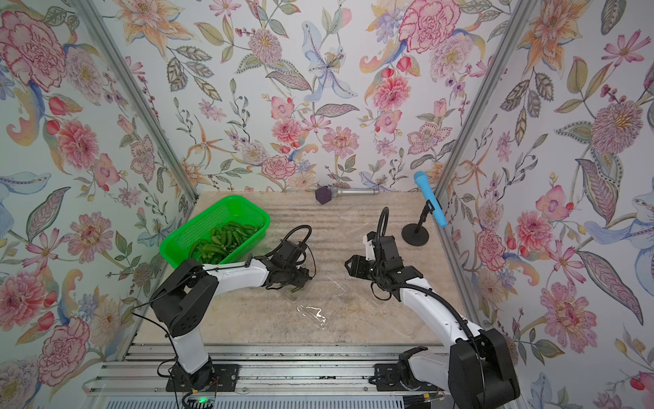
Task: Take small green peppers out of containers
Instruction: Pick up the green pepper from the packing box.
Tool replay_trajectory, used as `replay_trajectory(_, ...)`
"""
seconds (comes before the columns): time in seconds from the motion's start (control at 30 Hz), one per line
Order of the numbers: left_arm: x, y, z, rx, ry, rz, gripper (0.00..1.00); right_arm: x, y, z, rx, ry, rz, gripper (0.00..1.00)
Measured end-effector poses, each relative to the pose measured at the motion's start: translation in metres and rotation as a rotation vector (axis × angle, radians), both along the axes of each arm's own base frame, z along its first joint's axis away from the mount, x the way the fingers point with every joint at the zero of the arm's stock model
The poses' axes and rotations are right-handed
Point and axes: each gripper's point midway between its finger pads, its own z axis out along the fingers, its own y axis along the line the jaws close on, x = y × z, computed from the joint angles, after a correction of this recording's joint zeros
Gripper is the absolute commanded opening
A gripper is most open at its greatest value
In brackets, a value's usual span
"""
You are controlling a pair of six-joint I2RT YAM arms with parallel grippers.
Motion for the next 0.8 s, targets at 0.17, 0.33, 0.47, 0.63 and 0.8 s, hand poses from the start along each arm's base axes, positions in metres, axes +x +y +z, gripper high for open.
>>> replay_trajectory(0.17, -0.0001, 0.0001, 0.0000, 0.000, 0.000, 0.000, 0.57, -0.0002, 0.0004, 0.0001, 0.002, 0.001, 0.002, 0.59)
replay_trajectory(0.33, -0.0002, 0.0000, -0.0001, 0.000, 0.001, -0.001, 0.52, -0.0012, 0.0019, 0.0005, 0.009, 0.004, 0.010, 0.59)
replay_trajectory(0.47, -0.0006, -0.0003, -0.0011, -0.001, 0.005, -0.001, 0.43, -0.0015, 0.0023, 0.0006, 0.011, 0.004, 0.012, 0.59)
replay_trajectory(0.63, -0.0006, -0.0001, -0.0012, -0.001, 0.006, 0.002, 0.41, -0.0016, 0.0025, 0.0006, 0.012, 0.005, 0.013, 0.59)
replay_trajectory(0.8, -0.0012, 0.0004, -0.0007, 0.000, 0.007, 0.003, 0.38, -0.0017, 0.0025, 0.0006, 0.012, 0.005, 0.013, 0.59)
